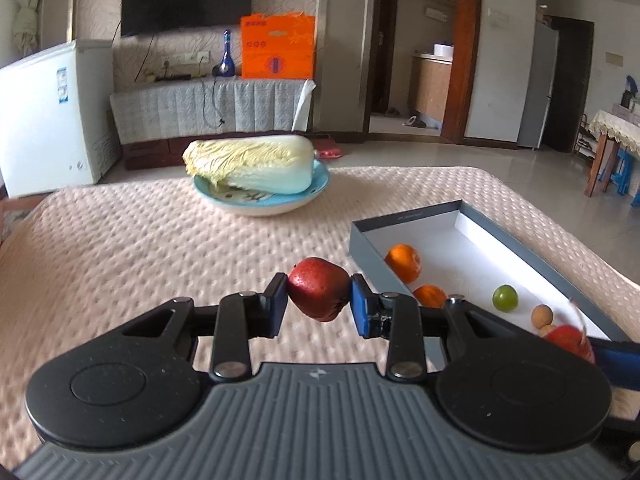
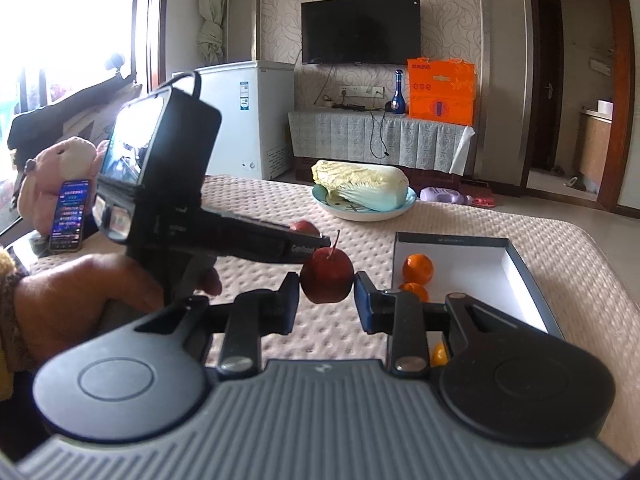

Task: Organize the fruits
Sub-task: 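Carry both red apples in the two tools over the grey box, then lower the apple into the box and open the left tool while the right tool holds its apple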

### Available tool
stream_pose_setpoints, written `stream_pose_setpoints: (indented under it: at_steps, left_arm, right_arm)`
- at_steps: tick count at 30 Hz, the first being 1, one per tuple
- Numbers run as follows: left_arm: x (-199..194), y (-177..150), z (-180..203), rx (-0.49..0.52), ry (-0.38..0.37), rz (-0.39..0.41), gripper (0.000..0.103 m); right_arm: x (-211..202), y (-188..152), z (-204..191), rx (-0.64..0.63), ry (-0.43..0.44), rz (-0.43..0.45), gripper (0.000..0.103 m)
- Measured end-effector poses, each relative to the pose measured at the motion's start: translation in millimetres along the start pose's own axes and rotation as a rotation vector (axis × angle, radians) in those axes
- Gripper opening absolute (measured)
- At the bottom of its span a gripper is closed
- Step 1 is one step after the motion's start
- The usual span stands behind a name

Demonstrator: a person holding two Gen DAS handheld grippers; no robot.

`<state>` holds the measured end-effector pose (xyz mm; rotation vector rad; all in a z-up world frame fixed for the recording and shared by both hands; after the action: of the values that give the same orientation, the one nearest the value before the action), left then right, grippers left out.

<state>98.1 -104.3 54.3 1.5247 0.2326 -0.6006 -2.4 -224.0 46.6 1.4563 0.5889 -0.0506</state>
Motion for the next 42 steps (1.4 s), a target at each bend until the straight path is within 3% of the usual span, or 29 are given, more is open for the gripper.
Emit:
stream_pose_setpoints:
  at_steps: [10, 17, 24, 42]
  left_arm:
    - [11.0, 8.8, 13.7, 0.024, -0.056, 0.020, 0.039]
    - [21.3, 15.4, 27.0, 0.036, -0.104, 0.038, 0.039]
    - [37.4, 18.3, 45.9, 0.057, -0.151, 0.041, 0.039]
    - [59.8, 14.4, 92.2, 0.124, -0.284, 0.033, 0.039]
  right_arm:
    - [4.4, -1.6, 6.3, 0.016, -0.016, -0.009, 0.032]
    - [9.2, -3.7, 24.8, 0.077, -0.122, -0.032, 0.032]
    - [10.9, -7.4, 39.7, 0.106, -0.175, -0.053, 0.032]
    - [12.5, -21.3, 58.9, 0.149, -0.188, -0.114, 0.032]
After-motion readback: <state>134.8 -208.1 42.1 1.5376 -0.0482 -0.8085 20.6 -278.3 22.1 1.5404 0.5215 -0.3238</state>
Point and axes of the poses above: each gripper's, at about its wrist camera, not at the fingertips, and x roughly the way its jaws point, z to its right, y to its top, the point moved 5 cm from there along x, roughly the way its jaws point, and after that the axes turned 2 degrees about -y, right-handed, at the moved point
